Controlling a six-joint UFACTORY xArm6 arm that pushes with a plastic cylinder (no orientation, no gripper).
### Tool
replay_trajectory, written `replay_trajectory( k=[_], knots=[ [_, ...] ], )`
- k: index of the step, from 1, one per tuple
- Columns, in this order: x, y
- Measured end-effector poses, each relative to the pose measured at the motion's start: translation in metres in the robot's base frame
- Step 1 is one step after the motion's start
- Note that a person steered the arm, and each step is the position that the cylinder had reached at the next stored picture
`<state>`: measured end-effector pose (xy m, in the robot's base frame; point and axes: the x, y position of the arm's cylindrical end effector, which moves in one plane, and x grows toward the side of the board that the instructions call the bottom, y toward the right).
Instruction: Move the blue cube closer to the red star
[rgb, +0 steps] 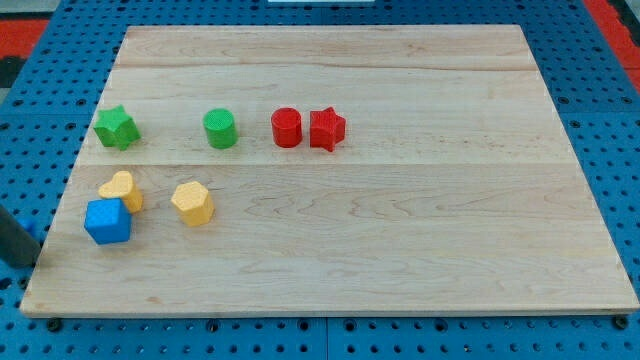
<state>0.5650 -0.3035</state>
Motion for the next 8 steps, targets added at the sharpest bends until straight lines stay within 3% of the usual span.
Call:
replay_trajectory(
  k=[1, 5, 6, 7, 8],
  knots=[
    [-0.006, 0.001],
    [-0.053, 0.211],
    [-0.054, 0.223],
    [-0.055, 0.181],
    [-0.077, 0.176]
  ],
)
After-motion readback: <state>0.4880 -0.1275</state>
